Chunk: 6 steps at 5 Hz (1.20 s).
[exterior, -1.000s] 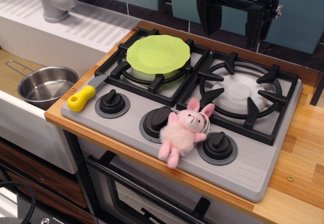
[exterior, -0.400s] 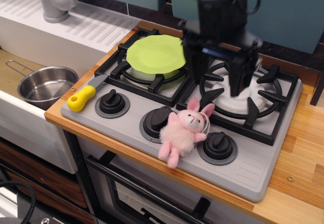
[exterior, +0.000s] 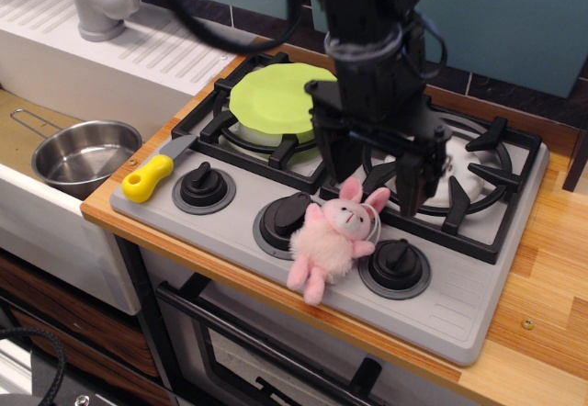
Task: End effector reaching stuffedrabbit
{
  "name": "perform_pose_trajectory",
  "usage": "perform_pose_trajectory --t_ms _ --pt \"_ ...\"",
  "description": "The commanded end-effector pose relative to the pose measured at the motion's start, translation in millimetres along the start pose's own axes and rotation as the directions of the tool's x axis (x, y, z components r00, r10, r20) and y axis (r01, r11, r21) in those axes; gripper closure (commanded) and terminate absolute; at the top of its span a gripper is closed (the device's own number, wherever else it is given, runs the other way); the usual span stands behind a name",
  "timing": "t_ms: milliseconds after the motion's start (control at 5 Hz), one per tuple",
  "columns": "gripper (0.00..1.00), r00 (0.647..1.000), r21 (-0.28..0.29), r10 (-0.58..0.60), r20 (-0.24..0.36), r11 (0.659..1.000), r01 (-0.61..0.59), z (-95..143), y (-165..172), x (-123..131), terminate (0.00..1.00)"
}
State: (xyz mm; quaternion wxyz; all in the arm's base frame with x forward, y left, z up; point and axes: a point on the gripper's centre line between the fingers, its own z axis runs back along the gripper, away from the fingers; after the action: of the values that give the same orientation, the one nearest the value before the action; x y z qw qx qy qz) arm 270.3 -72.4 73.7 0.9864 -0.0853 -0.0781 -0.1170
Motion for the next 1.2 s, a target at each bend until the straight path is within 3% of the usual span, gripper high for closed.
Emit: perform_pose_trajectory --t_ms 0,600,800,1000 --pt "0.00 0.993 0.016 -0.042 0.107 0.999 0.040 -11.8 4.6 -4.4 0.00" --pt "0.00 0.971 0.056 -0.123 0.206 0.992 0.114 -45.0 17.7 -23.0 0.00" --pt "0.00 0.955 0.089 -0.190 0.230 0.981 0.174 -42.9 25.8 -25.1 0.00" --pt "0.00 0.956 0.084 -0.189 0.224 0.981 0.174 -42.9 26.5 -23.0 0.00"
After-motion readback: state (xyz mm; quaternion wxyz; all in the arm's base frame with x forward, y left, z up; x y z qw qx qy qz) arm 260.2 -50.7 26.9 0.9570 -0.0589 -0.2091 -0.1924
